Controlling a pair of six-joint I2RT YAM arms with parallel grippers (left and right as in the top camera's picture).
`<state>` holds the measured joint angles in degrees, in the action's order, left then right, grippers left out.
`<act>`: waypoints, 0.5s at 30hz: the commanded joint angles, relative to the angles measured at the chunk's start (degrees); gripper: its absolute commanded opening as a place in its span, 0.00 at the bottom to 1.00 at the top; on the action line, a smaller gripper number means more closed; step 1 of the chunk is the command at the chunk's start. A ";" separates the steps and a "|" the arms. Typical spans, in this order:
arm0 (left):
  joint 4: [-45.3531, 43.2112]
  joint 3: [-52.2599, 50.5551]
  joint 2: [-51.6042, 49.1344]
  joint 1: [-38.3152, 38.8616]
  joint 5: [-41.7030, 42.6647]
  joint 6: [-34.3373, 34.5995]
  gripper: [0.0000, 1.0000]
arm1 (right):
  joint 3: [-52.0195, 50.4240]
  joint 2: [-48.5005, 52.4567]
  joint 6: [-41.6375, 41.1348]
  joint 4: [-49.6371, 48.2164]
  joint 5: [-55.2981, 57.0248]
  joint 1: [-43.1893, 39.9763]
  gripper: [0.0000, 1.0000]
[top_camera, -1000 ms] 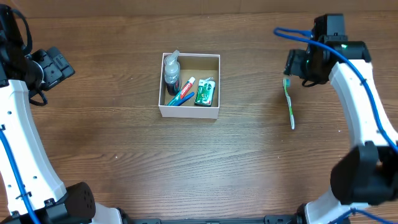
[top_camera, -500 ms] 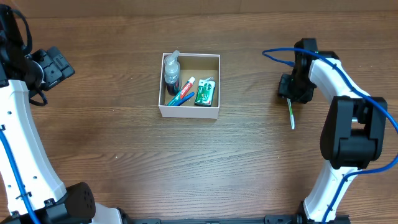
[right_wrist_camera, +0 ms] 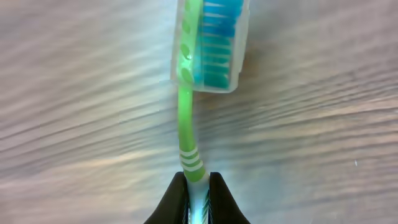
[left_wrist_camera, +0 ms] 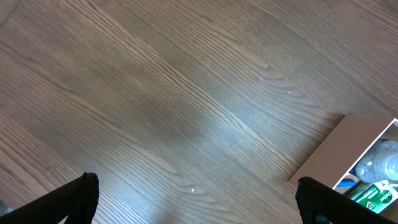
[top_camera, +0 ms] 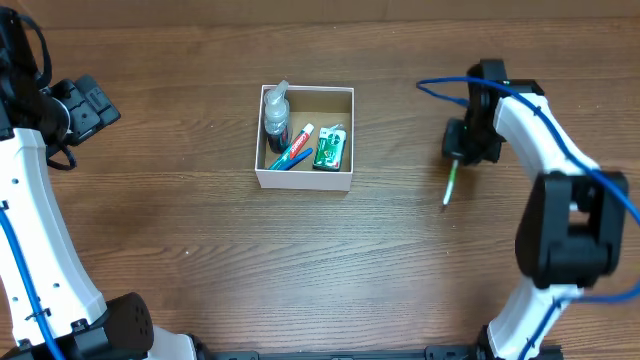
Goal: Pack container
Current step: 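Lower the toothbrush into the box and release it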
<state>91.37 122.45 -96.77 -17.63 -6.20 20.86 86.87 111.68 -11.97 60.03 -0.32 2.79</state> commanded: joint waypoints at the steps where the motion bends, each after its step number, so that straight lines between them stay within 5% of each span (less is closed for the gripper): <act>1: 0.09 0.28 -0.09 -0.02 0.07 0.55 1.00 | 2.95 -14.21 0.48 -1.51 -1.53 9.31 0.04; 8: 0.09 0.28 -0.09 -0.02 0.09 0.55 1.00 | 2.43 -14.67 18.49 -16.55 -1.46 31.47 0.04; 15: 0.09 0.28 -0.09 -0.02 0.09 0.55 1.00 | 2.43 -6.12 18.45 -25.14 -0.61 31.63 0.04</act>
<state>91.37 122.45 -96.77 -17.63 -6.20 20.86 89.47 104.77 5.19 35.35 -1.89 35.99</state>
